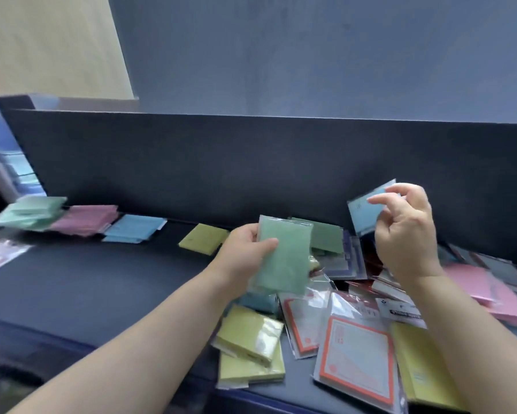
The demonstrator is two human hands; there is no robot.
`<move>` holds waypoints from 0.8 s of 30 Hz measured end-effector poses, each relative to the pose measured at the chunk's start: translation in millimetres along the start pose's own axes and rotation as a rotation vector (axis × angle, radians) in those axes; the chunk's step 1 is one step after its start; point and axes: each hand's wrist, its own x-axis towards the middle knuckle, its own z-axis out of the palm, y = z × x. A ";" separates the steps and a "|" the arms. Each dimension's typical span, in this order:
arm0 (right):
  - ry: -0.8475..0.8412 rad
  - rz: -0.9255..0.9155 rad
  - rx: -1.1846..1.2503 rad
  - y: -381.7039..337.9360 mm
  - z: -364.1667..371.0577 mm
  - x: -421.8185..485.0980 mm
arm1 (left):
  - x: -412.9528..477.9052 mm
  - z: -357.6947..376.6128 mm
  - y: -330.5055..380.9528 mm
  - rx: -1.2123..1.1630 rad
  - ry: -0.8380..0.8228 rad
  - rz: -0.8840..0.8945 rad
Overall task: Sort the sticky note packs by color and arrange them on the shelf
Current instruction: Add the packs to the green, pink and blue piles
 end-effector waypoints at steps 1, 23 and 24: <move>-0.042 -0.006 0.048 -10.7 2.0 1.5 | -2.3 -8.9 0.5 -0.066 0.023 -0.026; -0.602 0.183 0.272 -250.0 208.7 -17.0 | 33.8 -291.6 -33.0 -0.533 0.216 -0.122; -0.618 0.199 0.272 -261.1 224.3 -18.2 | 36.5 -308.6 -35.8 -0.520 0.223 -0.122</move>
